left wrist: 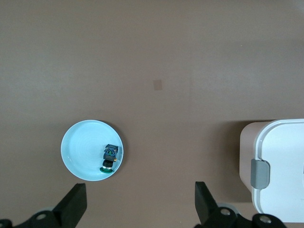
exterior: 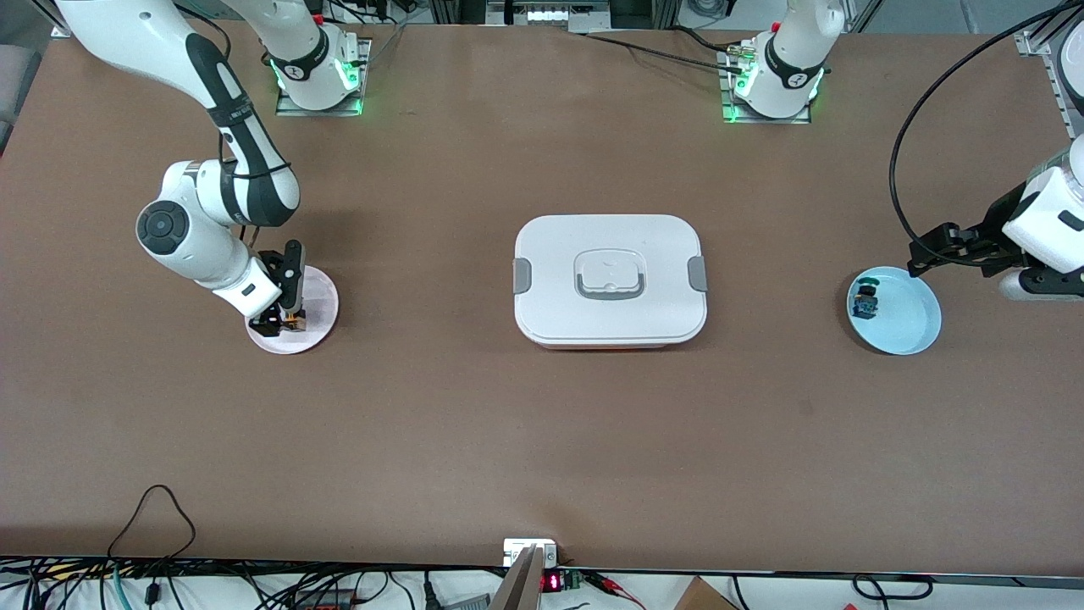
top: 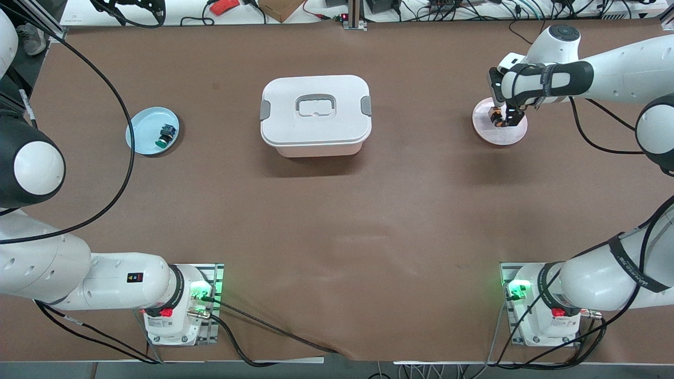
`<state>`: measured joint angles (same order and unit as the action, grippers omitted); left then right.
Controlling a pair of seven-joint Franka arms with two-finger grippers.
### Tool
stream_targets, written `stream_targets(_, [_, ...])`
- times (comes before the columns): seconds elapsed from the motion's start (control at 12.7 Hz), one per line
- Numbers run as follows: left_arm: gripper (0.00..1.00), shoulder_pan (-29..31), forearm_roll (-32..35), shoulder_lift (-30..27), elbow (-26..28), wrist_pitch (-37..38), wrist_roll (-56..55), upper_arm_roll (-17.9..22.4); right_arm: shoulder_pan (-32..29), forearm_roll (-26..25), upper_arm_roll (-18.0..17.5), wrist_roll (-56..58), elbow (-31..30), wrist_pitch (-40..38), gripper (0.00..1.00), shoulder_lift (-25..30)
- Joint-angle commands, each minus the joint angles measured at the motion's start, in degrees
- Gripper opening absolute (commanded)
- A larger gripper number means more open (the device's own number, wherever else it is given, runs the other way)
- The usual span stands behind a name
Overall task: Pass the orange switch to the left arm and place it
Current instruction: 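Close the right gripper on the orange switch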
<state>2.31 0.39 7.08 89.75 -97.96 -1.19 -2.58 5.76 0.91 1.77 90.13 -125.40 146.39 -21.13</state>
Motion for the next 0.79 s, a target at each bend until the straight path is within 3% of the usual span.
stream_targets(0.0, [1.00,0.4,1.2,-0.5,-0.2,-0.1,-0.3,-0.5,-0.4,-0.2,0.0,2.1,1.1,0.8,1.00,-1.2])
stream_targets(0.71, [1.00,0.5,0.9,-0.4,-0.3,-0.5,-0.3,-0.5,-0.5,0.1,0.0,2.3,1.1,4.2,0.97,-3.4])
